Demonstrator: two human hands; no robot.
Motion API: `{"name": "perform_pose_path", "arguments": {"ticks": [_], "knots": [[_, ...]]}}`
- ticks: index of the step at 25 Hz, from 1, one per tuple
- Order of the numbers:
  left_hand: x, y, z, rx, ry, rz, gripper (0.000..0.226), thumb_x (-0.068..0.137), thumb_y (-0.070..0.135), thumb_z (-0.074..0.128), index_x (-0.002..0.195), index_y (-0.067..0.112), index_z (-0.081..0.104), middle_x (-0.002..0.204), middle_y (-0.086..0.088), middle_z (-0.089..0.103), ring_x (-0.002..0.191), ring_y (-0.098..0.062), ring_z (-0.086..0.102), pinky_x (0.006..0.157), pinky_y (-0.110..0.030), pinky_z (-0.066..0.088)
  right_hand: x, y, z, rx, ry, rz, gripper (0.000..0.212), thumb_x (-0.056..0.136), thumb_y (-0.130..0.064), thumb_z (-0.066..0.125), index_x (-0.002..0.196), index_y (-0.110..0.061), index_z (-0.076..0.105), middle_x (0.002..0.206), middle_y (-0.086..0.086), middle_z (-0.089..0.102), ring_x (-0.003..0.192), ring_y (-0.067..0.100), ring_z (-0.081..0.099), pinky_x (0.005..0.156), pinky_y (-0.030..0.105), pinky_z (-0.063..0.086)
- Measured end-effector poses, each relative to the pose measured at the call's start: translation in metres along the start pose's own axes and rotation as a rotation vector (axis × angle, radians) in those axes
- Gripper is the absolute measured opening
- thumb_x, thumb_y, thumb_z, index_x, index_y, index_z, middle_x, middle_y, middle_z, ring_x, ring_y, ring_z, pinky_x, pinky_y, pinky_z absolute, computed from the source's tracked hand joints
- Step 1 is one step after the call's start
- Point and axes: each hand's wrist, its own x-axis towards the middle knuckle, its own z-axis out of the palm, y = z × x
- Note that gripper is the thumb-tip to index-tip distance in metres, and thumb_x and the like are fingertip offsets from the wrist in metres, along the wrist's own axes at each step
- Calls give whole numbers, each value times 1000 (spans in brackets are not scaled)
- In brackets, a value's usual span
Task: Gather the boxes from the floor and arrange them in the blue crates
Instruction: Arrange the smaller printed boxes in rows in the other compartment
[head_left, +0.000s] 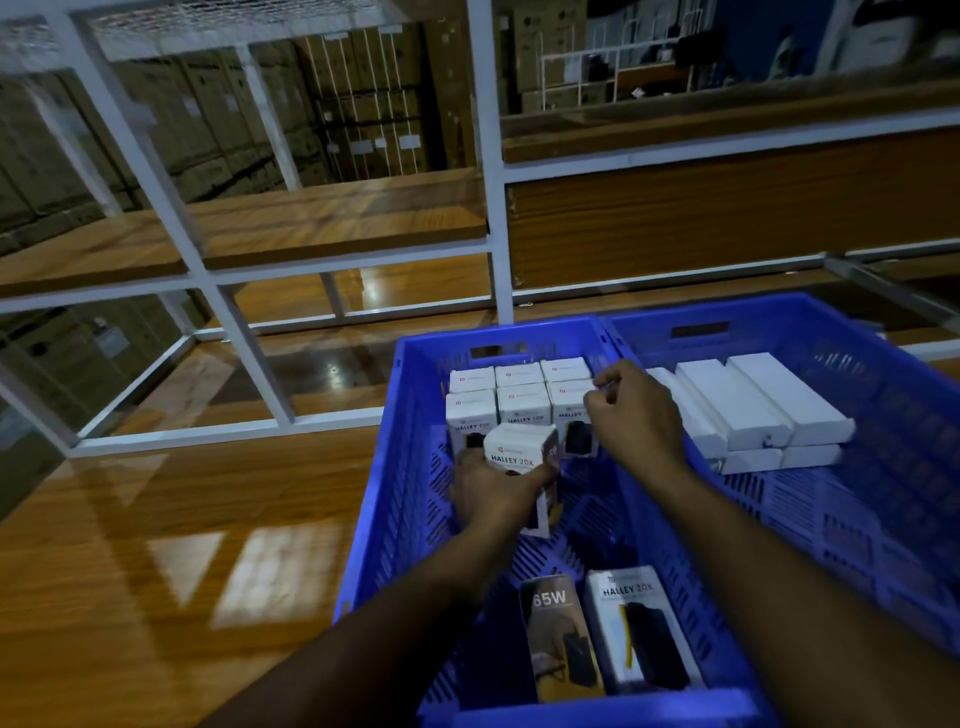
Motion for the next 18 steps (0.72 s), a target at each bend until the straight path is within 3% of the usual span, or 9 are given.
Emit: {"name": "perform_pose_path", "arguments": {"ticks": [1, 4, 7, 10, 13, 16, 18], "knots": [[-3, 0, 7, -7, -40, 19, 86, 32, 64, 85, 103, 22, 61, 95, 4, 72, 87, -20, 72, 69, -42, 62, 3, 2, -2, -15, 15, 20, 2, 94, -19, 55, 93, -19, 57, 80, -1, 60, 66, 16, 52, 54, 28, 36], [-10, 11, 29, 28, -141, 7, 105, 39, 65, 84, 122, 15, 44, 98, -1, 71, 85, -25, 72, 67, -45, 63, 10, 8, -2, 64, 103, 104, 17, 95, -20, 51, 81, -15, 60, 76, 1, 61, 65, 18, 53, 53, 28, 39], [-9, 28, 44, 149, -134, -7, 136, 50, 68, 84, 148, 5, 14, 116, -8, 68, 99, -33, 70, 79, -47, 61, 17, 14, -5, 243, 172, 223, 23, 92, -22, 52, 71, -18, 59, 78, 6, 68, 72, 27, 66, 64, 41, 56], [-6, 38, 60, 199, -103, -66, 119, 71, 50, 84, 151, 0, 11, 138, -13, 58, 120, -35, 60, 94, -37, 52, 16, 12, -5, 273, 168, 248, 20, 91, -23, 54, 72, -19, 61, 77, 3, 69, 72, 28, 69, 70, 48, 59], [-5, 39, 77, 198, -77, -117, 98, 80, 39, 81, 147, 1, 20, 138, -17, 55, 122, -37, 58, 90, -38, 49, 15, 12, -4, 288, 176, 228, 19, 90, -22, 55, 73, -17, 62, 74, 2, 68, 71, 26, 69, 68, 49, 59], [3, 32, 92, 220, -95, -47, 66, 94, 15, 60, 148, 0, 25, 143, -17, 48, 127, -32, 53, 102, -36, 45, 18, 16, -2, 273, 179, 218, 19, 90, -22, 55, 72, -19, 60, 74, 2, 68, 71, 26, 68, 67, 48, 59], [7, 27, 98, 243, -69, -7, 57, 94, 8, 54, 146, -2, 30, 145, -15, 46, 130, -29, 50, 107, -36, 42, 18, 17, -2, 252, 176, 208, 18, 90, -22, 54, 74, -18, 60, 74, 3, 67, 70, 26, 68, 66, 46, 59]]}}
